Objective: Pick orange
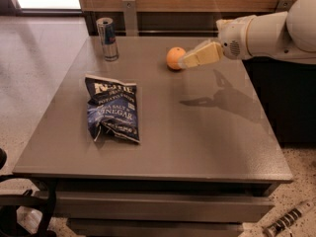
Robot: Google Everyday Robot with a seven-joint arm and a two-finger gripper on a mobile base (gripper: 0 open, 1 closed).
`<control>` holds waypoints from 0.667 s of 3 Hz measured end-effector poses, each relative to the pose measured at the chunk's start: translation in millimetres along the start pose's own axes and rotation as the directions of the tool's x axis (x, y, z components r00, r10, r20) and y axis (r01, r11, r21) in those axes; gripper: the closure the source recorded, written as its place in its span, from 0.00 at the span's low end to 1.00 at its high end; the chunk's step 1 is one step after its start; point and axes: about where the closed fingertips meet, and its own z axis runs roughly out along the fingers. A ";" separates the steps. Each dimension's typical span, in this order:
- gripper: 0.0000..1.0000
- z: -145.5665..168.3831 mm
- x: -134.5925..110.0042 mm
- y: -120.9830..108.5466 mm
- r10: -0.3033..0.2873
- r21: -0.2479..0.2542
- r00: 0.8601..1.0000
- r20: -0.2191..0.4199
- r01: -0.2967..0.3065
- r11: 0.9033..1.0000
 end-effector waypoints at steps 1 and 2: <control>0.00 37.2 12.1 -4.2 0.051 -0.018 0.998 0.040 -0.050 0.999; 0.00 66.1 25.0 -8.5 0.101 -0.028 0.993 0.068 -0.099 0.995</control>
Offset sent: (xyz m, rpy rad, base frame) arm 0.0772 0.0321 -0.0862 0.2048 0.0590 -0.0524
